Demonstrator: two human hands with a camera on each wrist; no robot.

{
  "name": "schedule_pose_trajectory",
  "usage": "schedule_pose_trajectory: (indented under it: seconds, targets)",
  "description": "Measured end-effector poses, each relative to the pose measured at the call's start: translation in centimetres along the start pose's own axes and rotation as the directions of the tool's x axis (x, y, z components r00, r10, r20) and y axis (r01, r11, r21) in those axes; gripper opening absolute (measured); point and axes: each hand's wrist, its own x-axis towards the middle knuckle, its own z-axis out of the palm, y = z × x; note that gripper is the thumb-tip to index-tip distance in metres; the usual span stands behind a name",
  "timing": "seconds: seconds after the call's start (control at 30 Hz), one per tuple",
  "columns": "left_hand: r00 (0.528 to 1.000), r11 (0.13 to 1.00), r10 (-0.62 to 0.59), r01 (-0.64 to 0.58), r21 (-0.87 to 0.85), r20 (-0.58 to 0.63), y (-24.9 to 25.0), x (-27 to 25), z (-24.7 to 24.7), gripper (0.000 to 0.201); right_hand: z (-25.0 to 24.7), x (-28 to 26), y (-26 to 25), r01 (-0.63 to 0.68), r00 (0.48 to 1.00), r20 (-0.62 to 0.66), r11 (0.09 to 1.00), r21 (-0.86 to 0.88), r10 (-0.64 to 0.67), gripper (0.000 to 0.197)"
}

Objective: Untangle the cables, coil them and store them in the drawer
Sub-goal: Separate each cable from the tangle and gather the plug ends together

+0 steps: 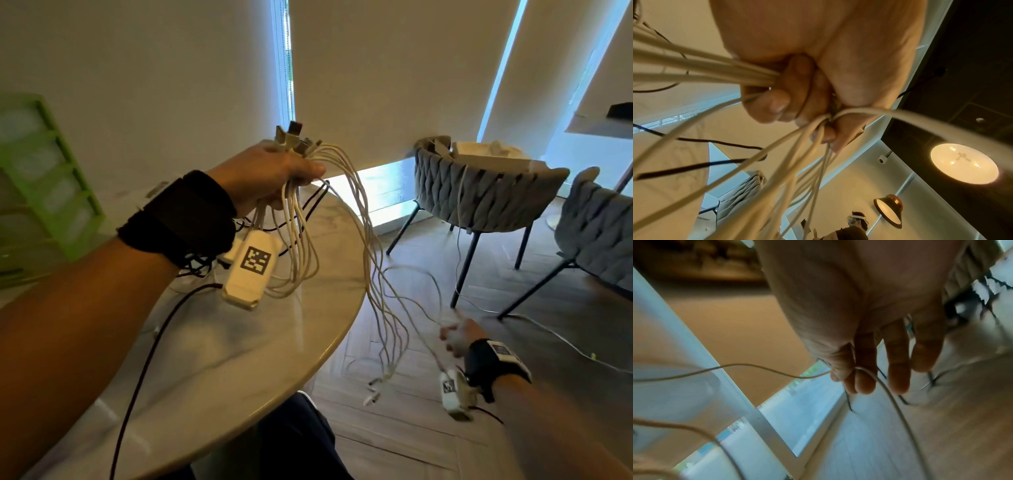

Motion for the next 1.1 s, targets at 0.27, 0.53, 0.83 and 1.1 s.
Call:
schedule_pose_trajectory:
  seconds: [0.27,0.53,0.83,1.1]
  targets:
    - [0.999,0.984,-0.035,0.040,0.173,-0.028,0.3,0.3,1.4,0.029,-6.4,-1.7,-4.4,0.042,0.998,-0.051,0.957,0.286,-0.028,0.040]
    - [0.991,0.947,-0.098,0.067,0.314,0.086,0.6,0.1,3.2,0.026,-12.8,-7.3,-14.0,0.564,0.651,-0.690,0.810,0.161,-0.317,0.023]
    - [0.991,0.988,-0.135,0.135,0.073,-0.007,-0.3,0.0,4.3,0.026,-12.2,-11.4,-18.6,0.644,0.596,-0.454,0.732,-0.222,-0.662,0.021]
    - [0.879,0.939,-0.211,0.304,-0.163,0.427,-0.7,-2.2,10.9,0.033,-10.6,-12.0,-23.4,0.452,0.777,-0.230,0.774,-0.443,-0.586,0.031]
